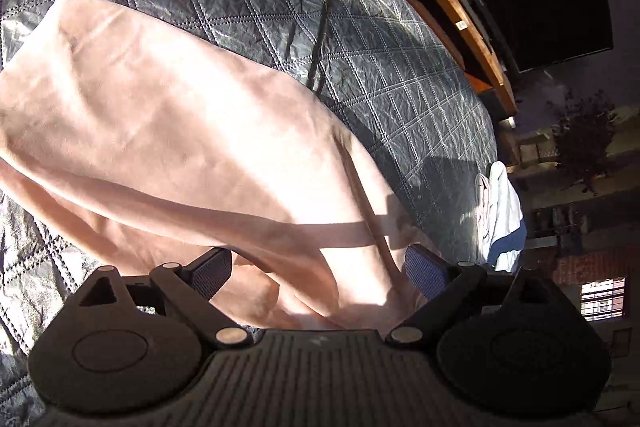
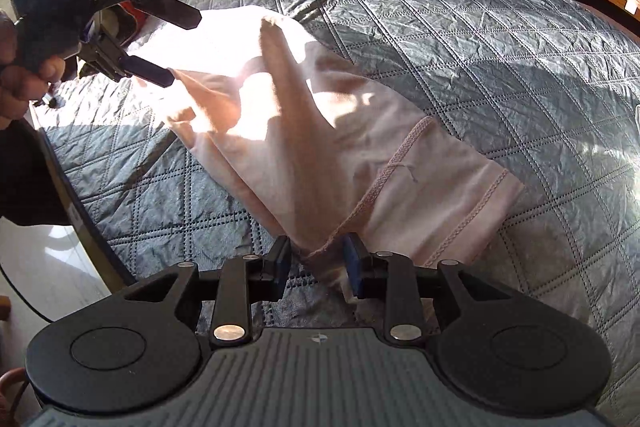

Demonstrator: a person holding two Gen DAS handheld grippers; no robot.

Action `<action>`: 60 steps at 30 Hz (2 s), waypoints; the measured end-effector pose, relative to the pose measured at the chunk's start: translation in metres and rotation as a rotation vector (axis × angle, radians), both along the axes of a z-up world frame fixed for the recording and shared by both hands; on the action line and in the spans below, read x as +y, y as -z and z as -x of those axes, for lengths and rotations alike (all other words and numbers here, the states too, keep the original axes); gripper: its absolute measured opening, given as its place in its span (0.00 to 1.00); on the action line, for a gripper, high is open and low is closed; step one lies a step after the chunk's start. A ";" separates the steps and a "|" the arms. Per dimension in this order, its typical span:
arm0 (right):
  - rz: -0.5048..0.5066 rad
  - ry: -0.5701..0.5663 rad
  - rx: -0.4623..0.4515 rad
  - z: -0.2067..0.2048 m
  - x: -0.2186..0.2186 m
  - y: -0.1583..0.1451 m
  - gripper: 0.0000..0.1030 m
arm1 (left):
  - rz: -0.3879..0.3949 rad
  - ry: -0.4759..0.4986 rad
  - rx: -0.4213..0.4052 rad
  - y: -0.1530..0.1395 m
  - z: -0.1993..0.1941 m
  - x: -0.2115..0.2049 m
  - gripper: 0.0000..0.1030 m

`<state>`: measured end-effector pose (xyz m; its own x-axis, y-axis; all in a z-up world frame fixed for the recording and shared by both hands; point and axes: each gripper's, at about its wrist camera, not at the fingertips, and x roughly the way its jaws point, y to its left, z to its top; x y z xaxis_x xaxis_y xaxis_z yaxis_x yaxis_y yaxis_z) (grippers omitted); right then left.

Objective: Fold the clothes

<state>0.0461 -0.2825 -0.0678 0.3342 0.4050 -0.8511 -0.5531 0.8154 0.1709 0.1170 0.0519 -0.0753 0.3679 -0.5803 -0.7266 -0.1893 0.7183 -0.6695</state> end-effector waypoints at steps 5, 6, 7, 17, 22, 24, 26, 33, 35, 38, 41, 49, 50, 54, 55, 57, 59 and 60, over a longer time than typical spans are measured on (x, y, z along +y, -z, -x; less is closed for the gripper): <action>0.001 0.002 0.002 0.000 0.001 0.000 0.35 | -0.028 -0.042 0.037 0.010 -0.002 0.000 0.91; 0.002 0.002 0.002 0.000 0.001 0.000 0.35 | -0.036 -0.045 0.037 0.010 -0.002 -0.001 0.91; 0.003 0.002 0.003 0.000 0.001 0.000 0.35 | -0.045 -0.048 0.038 0.011 -0.002 -0.001 0.90; -0.010 0.020 0.010 0.000 0.000 0.000 0.35 | -0.146 -0.080 0.014 0.008 0.001 -0.001 0.53; -0.007 0.023 0.013 -0.001 0.000 -0.001 0.35 | -0.149 -0.152 0.068 0.014 0.004 0.015 0.13; -0.008 0.026 0.014 -0.001 0.000 0.000 0.35 | -0.140 -0.169 0.078 0.016 0.006 0.019 0.08; -0.014 0.030 0.016 -0.001 -0.001 0.000 0.35 | -0.146 -0.173 0.075 0.015 0.010 0.021 0.06; -0.023 0.037 0.024 -0.003 -0.002 0.000 0.35 | -0.181 -0.174 0.030 0.003 0.018 0.030 0.05; -0.018 0.035 0.025 -0.003 -0.002 0.000 0.35 | -0.190 -0.180 0.032 0.002 0.023 0.033 0.04; -0.027 0.041 0.027 -0.003 -0.004 0.000 0.35 | -0.188 -0.184 0.036 0.002 0.029 0.035 0.03; -0.034 0.047 0.027 -0.003 -0.005 0.001 0.35 | -0.194 -0.188 0.024 0.001 0.033 0.038 0.01; -0.007 0.037 0.026 -0.004 0.000 0.000 0.34 | -0.241 -0.240 0.055 0.005 0.046 0.051 0.01; -0.008 0.038 0.025 -0.004 0.000 0.000 0.34 | -0.255 -0.247 0.050 0.004 0.047 0.053 0.01; -0.009 0.042 0.024 -0.003 0.000 0.000 0.35 | -0.300 -0.275 0.017 -0.004 0.050 0.058 0.01; -0.009 0.042 0.024 -0.003 0.000 0.000 0.35 | -0.293 -0.271 0.008 -0.005 0.048 0.058 0.01; -0.010 0.043 0.025 -0.003 0.000 0.000 0.35 | -0.280 -0.262 -0.011 -0.008 0.044 0.059 0.02; -0.011 0.044 0.028 -0.004 0.000 0.000 0.35 | -0.268 -0.248 -0.027 -0.010 0.037 0.056 0.03; -0.011 0.046 0.029 -0.004 0.000 0.000 0.35 | -0.264 -0.236 -0.033 -0.009 0.032 0.051 0.06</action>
<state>0.0505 -0.2820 -0.0675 0.3275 0.3992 -0.8564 -0.5099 0.8377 0.1955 0.0846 0.1025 -0.0667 0.4955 -0.2702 -0.8255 -0.3518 0.8065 -0.4752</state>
